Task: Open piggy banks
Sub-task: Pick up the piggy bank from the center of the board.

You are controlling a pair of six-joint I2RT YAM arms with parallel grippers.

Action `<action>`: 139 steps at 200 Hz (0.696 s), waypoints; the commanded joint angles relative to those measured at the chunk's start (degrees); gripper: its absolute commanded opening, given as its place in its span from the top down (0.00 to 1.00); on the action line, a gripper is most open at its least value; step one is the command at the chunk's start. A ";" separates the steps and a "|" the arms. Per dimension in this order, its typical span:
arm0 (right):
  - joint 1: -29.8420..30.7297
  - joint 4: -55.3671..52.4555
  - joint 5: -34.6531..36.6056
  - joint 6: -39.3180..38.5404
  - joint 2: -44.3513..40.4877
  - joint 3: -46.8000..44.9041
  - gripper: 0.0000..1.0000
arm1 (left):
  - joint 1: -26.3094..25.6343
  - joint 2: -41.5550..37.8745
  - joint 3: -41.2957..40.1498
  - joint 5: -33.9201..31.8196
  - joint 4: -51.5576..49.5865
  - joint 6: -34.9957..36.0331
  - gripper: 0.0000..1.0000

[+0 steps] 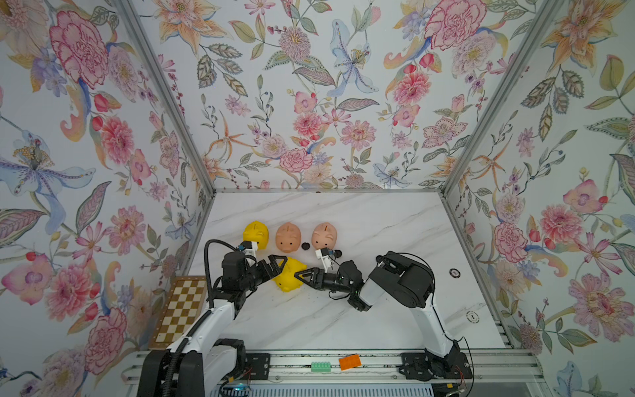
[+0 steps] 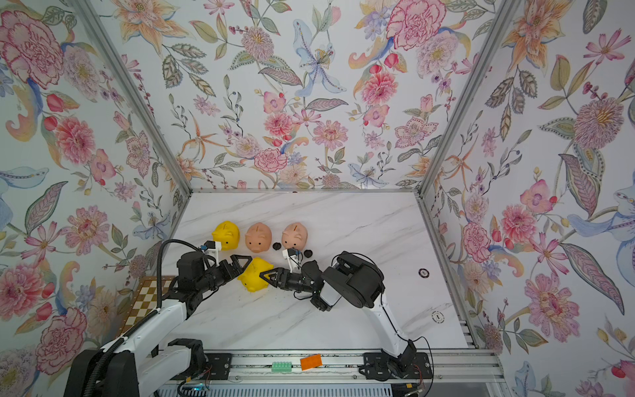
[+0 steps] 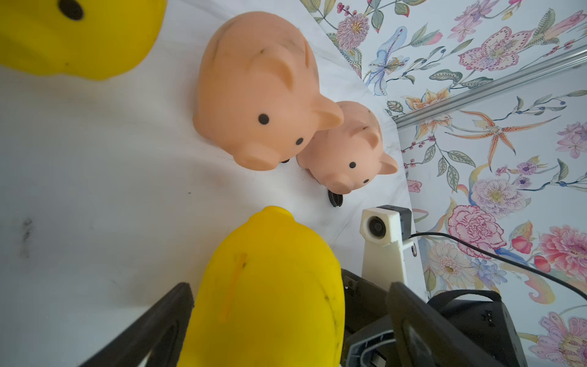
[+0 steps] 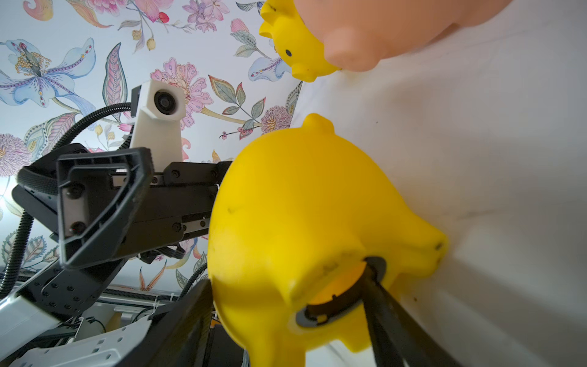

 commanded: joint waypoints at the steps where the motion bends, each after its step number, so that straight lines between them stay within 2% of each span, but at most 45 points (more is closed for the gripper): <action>1: -0.10 -3.75 -0.13 0.02 2.00 0.60 0.25 | 1.50 -2.36 -1.92 -2.09 -2.11 -1.48 0.01; 38: -0.18 -3.75 0.00 0.03 2.27 0.59 0.25 | 3.09 -5.21 -5.25 0.22 0.66 -3.27 0.01; 109: -0.75 -2.53 0.14 1.18 3.52 0.91 0.25 | 5.85 -4.95 -15.64 5.01 22.62 -10.51 0.01; 139: -0.78 -2.74 0.14 1.27 3.59 1.29 0.25 | 6.02 -2.65 -18.09 6.74 30.39 -11.34 0.01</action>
